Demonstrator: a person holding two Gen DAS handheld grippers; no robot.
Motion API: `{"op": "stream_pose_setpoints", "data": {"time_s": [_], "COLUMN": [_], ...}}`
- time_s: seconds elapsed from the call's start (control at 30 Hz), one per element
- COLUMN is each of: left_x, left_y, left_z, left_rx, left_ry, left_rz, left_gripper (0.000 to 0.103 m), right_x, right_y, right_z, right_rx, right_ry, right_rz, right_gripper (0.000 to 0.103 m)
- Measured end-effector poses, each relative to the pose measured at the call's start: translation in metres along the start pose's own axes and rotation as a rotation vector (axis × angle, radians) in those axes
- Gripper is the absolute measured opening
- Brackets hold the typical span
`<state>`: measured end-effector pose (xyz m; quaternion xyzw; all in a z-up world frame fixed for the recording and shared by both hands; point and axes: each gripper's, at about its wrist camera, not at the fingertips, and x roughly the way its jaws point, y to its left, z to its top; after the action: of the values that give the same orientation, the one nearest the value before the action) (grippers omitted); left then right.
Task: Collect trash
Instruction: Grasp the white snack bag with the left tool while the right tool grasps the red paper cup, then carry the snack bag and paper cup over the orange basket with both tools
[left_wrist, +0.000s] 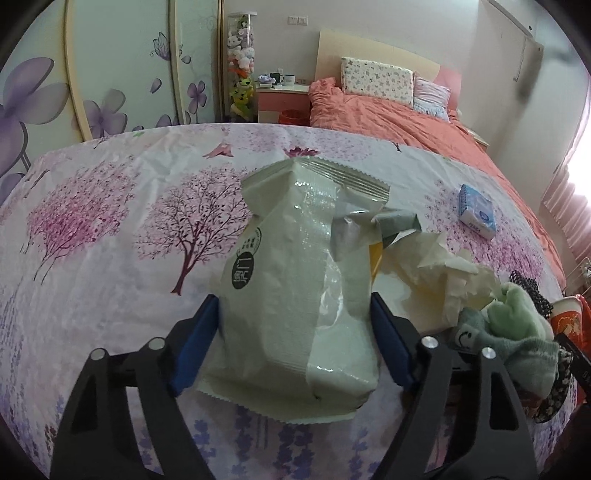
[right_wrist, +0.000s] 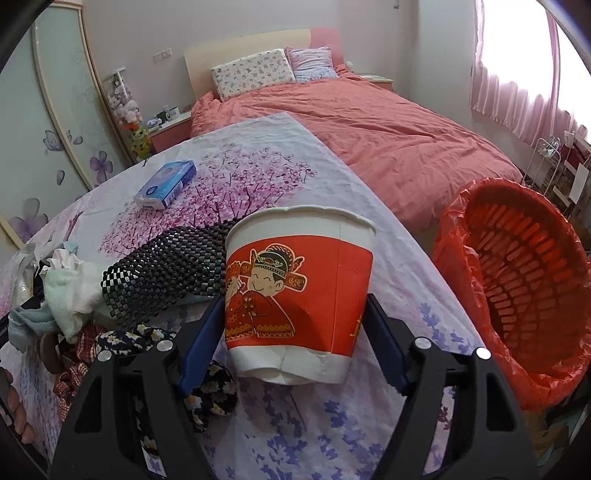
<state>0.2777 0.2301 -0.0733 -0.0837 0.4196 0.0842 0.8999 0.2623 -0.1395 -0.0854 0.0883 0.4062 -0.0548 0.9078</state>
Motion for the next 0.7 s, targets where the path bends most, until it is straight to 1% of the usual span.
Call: {"op": "stream_pose_setpoints", "data": {"time_s": [0.07, 0.13, 0.17, 0.2, 0.23, 0.3, 0.4, 0.7], "left_x": [0.002, 0.005, 0.006, 0.005, 0.004, -0.001, -0.01, -0.039], "left_y": [0.004, 0.007, 0.008, 0.009, 0.009, 0.01, 0.01, 0.006], "left_z": [0.0, -0.002, -0.001, -0.001, 0.0, 0.0, 0.0, -0.002], "left_rx": [-0.008, -0.023, -0.027, -0.032, -0.034, -0.031, -0.02, -0.002], "left_ry": [0.011, 0.021, 0.022, 0.023, 0.02, 0.011, -0.011, -0.065], "left_rz": [0.004, 0.017, 0.017, 0.007, 0.0, -0.01, 0.0, -0.003], "left_gripper": [0.077, 0.081, 0.081, 0.079, 0.072, 0.066, 0.06, 0.058], "right_x": [0.001, 0.001, 0.001, 0.0, -0.001, -0.005, -0.011, -0.03], "right_y": [0.001, 0.001, 0.001, 0.0, 0.0, -0.001, -0.002, -0.007], "right_z": [0.0, -0.001, -0.001, -0.002, -0.002, -0.001, -0.001, -0.002], "right_rx": [0.001, -0.001, -0.002, -0.002, -0.003, -0.007, -0.006, -0.006], "right_ry": [0.002, 0.004, 0.003, 0.002, 0.0, -0.007, -0.02, -0.05], "right_rz": [0.0, 0.0, 0.0, 0.001, 0.002, 0.003, 0.005, 0.009], "right_gripper": [0.074, 0.074, 0.074, 0.074, 0.074, 0.074, 0.074, 0.074]}}
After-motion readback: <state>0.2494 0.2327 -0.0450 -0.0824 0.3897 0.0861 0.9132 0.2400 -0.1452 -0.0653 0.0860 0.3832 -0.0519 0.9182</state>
